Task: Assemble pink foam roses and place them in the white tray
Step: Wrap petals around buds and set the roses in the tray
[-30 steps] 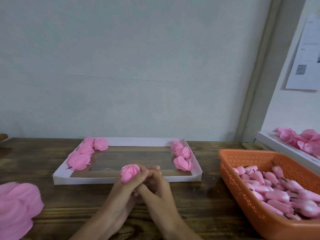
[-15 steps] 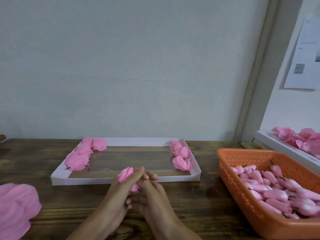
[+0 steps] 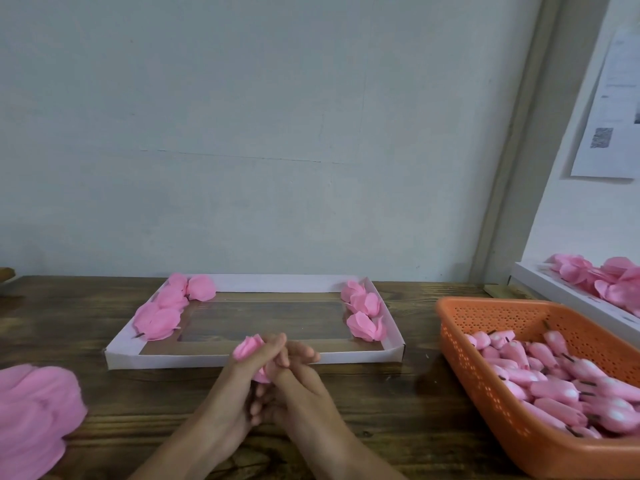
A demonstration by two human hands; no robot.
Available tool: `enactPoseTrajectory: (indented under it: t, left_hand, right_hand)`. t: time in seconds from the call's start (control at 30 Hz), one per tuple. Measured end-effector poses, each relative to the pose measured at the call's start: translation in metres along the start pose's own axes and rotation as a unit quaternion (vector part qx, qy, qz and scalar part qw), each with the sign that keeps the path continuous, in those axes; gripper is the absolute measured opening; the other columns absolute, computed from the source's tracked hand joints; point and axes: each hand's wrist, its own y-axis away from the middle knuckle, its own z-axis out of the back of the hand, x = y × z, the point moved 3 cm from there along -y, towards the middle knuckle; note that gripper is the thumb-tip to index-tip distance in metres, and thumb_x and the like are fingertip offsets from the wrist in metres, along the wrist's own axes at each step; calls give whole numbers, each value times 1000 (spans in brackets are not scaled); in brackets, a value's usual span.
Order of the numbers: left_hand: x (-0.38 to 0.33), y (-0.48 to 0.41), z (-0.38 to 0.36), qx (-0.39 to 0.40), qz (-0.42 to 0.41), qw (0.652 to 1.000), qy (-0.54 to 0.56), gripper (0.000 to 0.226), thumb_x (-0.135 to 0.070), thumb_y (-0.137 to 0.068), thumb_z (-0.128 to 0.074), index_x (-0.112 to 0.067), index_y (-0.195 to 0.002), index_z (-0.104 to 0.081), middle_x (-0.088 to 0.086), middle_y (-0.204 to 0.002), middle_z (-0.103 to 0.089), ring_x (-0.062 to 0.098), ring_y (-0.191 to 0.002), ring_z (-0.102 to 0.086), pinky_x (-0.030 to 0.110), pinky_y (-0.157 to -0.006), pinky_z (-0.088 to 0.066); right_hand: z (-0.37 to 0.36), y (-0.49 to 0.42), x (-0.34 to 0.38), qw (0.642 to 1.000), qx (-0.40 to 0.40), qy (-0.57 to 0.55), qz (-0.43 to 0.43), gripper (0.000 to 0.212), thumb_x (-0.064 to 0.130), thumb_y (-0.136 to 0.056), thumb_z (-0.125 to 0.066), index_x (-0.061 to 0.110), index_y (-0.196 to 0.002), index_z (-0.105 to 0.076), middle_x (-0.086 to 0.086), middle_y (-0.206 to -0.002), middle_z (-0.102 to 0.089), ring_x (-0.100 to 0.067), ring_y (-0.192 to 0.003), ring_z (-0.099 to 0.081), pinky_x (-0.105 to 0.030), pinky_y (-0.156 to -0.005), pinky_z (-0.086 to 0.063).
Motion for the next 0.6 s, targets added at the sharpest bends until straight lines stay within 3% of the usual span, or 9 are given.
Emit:
enactPoseTrajectory:
  t: [0.1, 0.23, 0.3, 0.37, 0.47, 0.6]
  left_hand:
    - [0, 0, 2, 1, -11, 1000, 6, 54, -63, -65, -89, -17, -71, -60, 19, -108, -75, 37, -112, -72, 18, -40, -35]
    - [-3, 3, -1, -29, -31, 999, -17, 61, -61, -65, -89, -9, -72, -59, 26, -98, -72, 29, -86, -77, 18, -36, -38]
    - [-3, 3, -5, -56, -25, 998, -31, 52, -56, -76, -84, -8, -74, -65, 24, -103, -75, 23, -66, -73, 17, -35, -35]
    - [-2, 4, -6, -80, -16, 996, -35, 41, -53, -83, -72, -13, -82, -77, 26, -106, -75, 20, -51, -58, 17, -35, -32]
    - [-4, 3, -5, -89, -17, 995, -29, 41, -51, -85, -65, -14, -94, -80, 25, -108, -75, 27, -65, -54, 19, -39, -29]
    - [-3, 4, -6, -73, -3, 997, -28, 58, -51, -81, -68, -1, -109, -70, 17, -110, -78, 30, -77, -57, 20, -39, -30]
  right_hand:
    - [-1, 2, -3, 999, -8, 27, -23, 20, 26, -112, -45, 15, -119, -60, 2, -66, -58, -15, -61, -60, -28, -58, -52]
    - [-2, 12, -8, 995, 21, 98, 3, 31, 26, -115, -33, 15, -99, -57, 0, -62, -55, -6, -46, -56, -19, -46, -46]
    - [-1, 5, -8, 996, -11, 91, 11, 21, 27, -111, -40, 20, -105, -59, 3, -61, -63, -10, -55, -61, -25, -54, -51]
    - [3, 1, -12, 993, -37, 104, 46, 17, 36, -101, -53, 26, -115, -56, 4, -74, -70, -13, -68, -65, -30, -65, -54]
    - [5, -1, -15, 986, -40, 138, 87, 37, 43, -89, -64, 24, -118, -55, 2, -87, -73, -16, -74, -67, -31, -70, -54]
    - [9, -2, -16, 984, -60, 127, 105, 22, 22, -100, -66, 12, -118, -60, -9, -87, -71, -19, -72, -64, -34, -70, -55]
